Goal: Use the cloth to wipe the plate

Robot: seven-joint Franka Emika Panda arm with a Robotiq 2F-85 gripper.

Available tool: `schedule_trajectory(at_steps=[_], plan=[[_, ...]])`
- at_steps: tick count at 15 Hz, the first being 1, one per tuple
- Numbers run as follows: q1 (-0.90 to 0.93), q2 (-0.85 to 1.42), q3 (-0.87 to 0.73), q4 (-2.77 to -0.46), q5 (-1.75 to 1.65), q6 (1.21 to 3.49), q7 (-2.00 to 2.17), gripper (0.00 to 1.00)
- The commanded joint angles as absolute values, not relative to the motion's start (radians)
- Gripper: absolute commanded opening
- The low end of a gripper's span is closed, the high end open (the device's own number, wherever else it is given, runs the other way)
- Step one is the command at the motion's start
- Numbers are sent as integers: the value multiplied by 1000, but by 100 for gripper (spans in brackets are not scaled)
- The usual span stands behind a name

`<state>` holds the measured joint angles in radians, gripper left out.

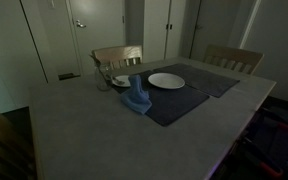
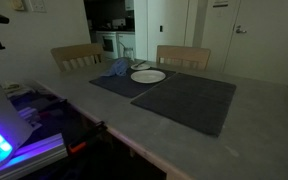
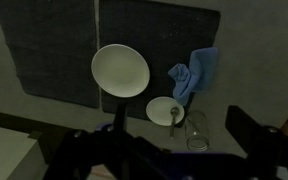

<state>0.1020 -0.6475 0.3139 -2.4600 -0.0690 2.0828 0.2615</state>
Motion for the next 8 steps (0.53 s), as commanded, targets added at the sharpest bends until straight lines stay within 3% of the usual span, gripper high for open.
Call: schedule_trajectory(at_steps=[1,8], plan=[[114,-547,331,-2429,-106,2142,264,100],[116,-328,349,-2403,-185,2362,272,100]])
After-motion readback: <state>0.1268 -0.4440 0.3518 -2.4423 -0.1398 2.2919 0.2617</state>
